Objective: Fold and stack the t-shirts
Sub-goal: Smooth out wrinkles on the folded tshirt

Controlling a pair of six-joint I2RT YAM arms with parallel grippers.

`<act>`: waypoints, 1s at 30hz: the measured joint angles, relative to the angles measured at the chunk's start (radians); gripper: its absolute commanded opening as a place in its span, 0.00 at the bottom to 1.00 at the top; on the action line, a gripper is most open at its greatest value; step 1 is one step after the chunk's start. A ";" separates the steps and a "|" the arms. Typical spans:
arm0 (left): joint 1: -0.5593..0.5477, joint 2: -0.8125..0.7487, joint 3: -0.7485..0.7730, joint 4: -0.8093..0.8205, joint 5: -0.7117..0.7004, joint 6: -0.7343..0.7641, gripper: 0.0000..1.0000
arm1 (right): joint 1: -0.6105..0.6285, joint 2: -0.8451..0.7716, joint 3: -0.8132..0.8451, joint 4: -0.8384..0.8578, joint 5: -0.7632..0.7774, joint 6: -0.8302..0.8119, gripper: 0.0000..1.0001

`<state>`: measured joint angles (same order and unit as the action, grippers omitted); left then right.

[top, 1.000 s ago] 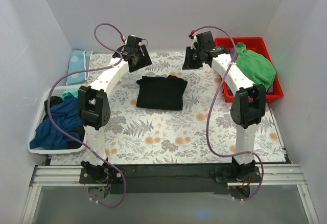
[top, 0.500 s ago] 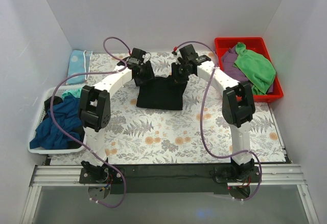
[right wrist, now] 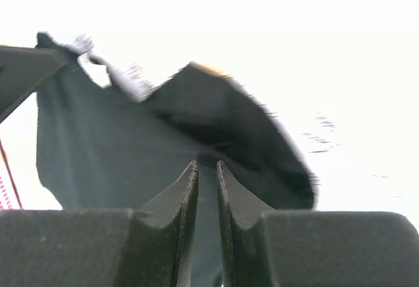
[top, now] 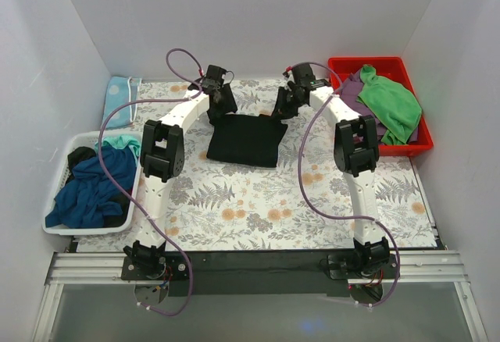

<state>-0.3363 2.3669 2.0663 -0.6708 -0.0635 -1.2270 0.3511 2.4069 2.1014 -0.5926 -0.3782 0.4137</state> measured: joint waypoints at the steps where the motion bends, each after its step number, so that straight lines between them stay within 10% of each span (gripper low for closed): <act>1: 0.004 0.000 -0.006 0.000 0.000 0.000 0.57 | -0.014 0.006 0.001 0.000 -0.001 0.001 0.23; 18: 0.059 -0.002 0.131 -0.031 0.008 0.002 0.63 | -0.033 -0.138 -0.082 -0.024 0.083 -0.084 0.23; 30: 0.057 -0.378 -0.312 0.025 0.196 0.013 0.60 | 0.126 -0.420 -0.317 0.035 0.098 -0.102 0.21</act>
<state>-0.2790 1.9888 1.7542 -0.6460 0.1326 -1.2140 0.4767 1.9865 1.7840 -0.5575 -0.2806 0.3119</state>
